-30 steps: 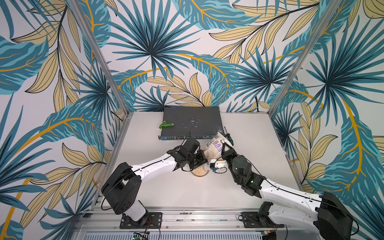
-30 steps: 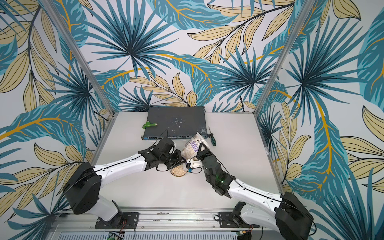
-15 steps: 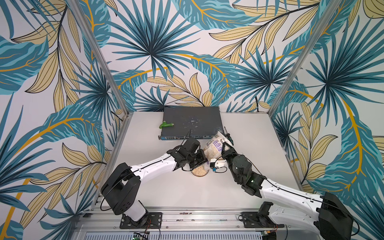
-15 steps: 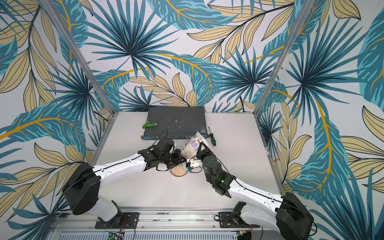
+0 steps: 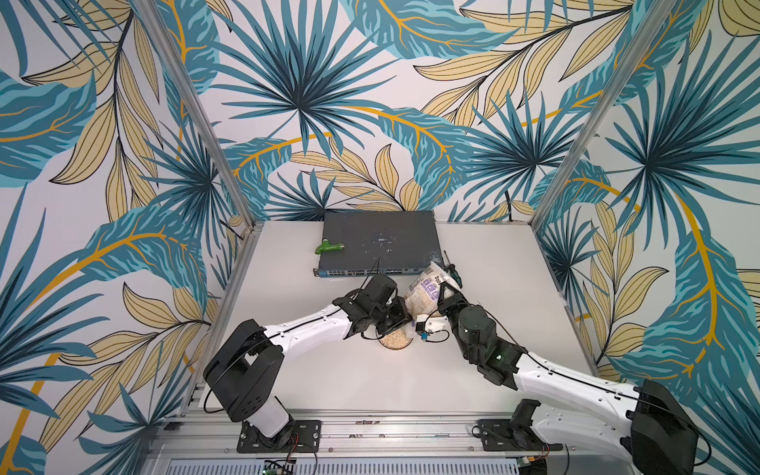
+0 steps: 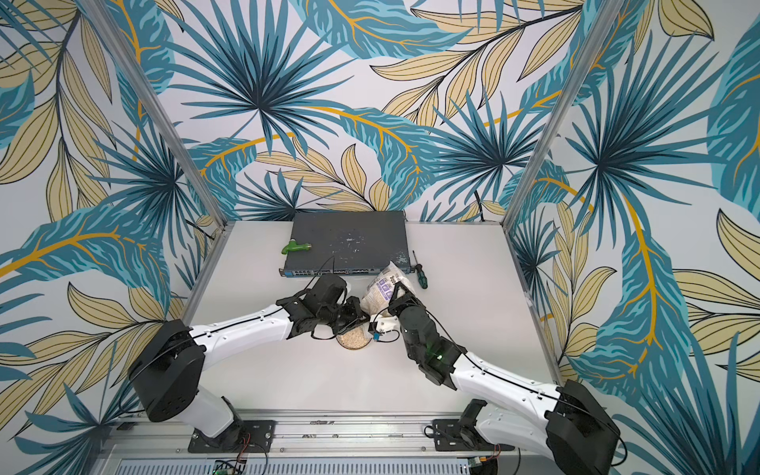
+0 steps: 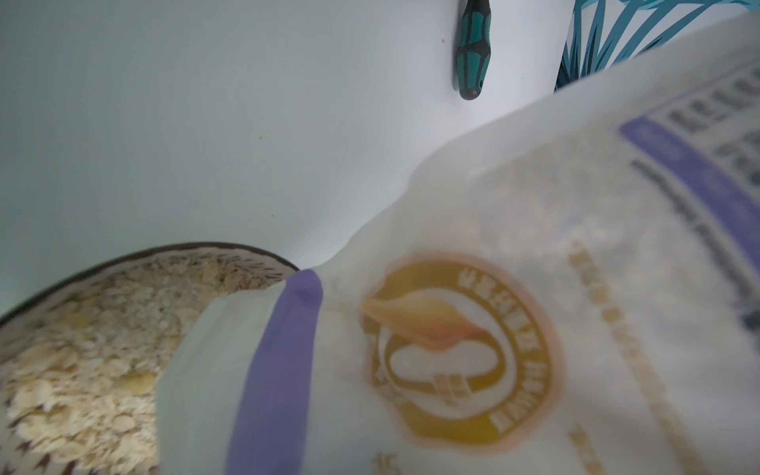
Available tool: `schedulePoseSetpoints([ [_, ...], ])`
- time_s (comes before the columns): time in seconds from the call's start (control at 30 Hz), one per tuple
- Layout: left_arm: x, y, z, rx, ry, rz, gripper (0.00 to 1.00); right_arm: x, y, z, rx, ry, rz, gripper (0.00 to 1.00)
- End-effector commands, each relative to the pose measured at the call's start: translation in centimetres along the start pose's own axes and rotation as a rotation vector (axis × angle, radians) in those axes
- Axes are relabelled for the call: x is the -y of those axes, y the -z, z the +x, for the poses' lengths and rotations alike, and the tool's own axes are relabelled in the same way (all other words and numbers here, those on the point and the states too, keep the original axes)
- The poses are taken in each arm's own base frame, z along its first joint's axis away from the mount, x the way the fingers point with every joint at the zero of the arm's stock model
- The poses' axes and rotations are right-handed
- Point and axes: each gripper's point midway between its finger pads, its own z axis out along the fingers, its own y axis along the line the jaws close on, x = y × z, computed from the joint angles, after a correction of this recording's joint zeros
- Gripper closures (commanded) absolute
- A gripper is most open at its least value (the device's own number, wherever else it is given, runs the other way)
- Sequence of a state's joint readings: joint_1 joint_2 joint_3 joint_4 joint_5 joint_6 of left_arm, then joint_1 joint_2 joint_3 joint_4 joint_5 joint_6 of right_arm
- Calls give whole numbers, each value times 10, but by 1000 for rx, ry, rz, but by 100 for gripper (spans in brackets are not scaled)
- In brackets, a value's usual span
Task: Pour the oats into the breakfast bowl
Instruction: Pour the oats into the bowl.
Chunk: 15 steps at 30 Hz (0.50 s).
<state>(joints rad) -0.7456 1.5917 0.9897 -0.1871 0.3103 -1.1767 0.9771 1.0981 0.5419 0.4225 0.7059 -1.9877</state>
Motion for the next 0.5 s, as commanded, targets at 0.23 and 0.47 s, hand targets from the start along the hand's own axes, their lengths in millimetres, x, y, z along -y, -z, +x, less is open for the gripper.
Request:
schedulePoseSetpoints([
  [0.23,-71,-12,9,-8,56,-227,100,128,26,67,-109,-416,377,100],
  [0.47,-69,-12,8,-6,55,-223,100,140,27,70,-105,-411,389,100],
])
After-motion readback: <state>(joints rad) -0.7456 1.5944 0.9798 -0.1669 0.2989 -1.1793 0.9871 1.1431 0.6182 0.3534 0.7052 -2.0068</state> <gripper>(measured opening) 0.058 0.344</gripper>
